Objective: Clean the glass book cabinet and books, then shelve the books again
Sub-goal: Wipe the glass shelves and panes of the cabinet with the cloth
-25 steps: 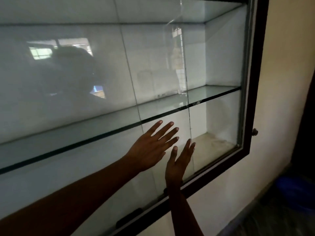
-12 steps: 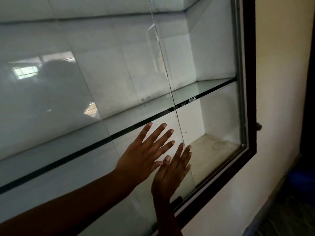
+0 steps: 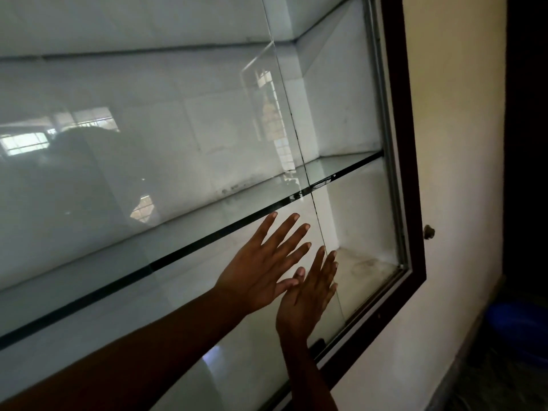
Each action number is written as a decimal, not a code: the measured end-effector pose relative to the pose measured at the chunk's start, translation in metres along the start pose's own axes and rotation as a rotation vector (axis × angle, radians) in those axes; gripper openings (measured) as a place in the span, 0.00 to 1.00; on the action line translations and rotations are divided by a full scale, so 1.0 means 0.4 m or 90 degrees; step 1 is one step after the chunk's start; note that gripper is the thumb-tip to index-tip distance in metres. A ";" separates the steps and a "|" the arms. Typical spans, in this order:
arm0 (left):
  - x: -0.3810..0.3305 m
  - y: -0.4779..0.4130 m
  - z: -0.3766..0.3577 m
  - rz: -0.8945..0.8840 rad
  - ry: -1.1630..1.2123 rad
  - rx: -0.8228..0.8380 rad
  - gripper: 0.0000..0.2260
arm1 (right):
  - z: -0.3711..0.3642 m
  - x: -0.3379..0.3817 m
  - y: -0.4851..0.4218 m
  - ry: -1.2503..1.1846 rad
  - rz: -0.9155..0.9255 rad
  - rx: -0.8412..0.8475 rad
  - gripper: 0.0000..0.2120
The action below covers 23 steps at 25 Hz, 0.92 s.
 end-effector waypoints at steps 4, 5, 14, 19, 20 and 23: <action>-0.032 -0.085 -0.012 -0.005 -0.011 0.023 0.31 | 0.006 -0.056 -0.086 -0.029 0.009 -0.004 0.28; -0.039 -0.111 -0.011 -0.003 -0.005 0.022 0.31 | 0.007 -0.072 -0.109 -0.034 0.007 -0.003 0.28; -0.125 -0.367 -0.044 -0.024 0.031 0.049 0.32 | 0.037 -0.213 -0.329 -0.094 0.007 -0.075 0.29; -0.143 -0.429 -0.058 -0.018 -0.002 0.058 0.33 | 0.045 -0.232 -0.378 -0.196 0.031 -0.090 0.29; -0.146 -0.440 -0.055 -0.017 -0.001 0.058 0.34 | 0.045 -0.238 -0.387 -0.194 0.032 -0.087 0.29; -0.154 -0.474 -0.050 -0.016 0.005 0.044 0.34 | 0.047 -0.247 -0.415 -0.169 0.035 -0.058 0.24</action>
Point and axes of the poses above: each hand's wrist, its own y-axis away from the middle knuckle, its own z-axis out of the back of the hand, x = y × z, the point moved 8 cm from there along -y, towards the middle knuckle, and after that the axes turned 5 degrees about z, right-handed, at the moved point
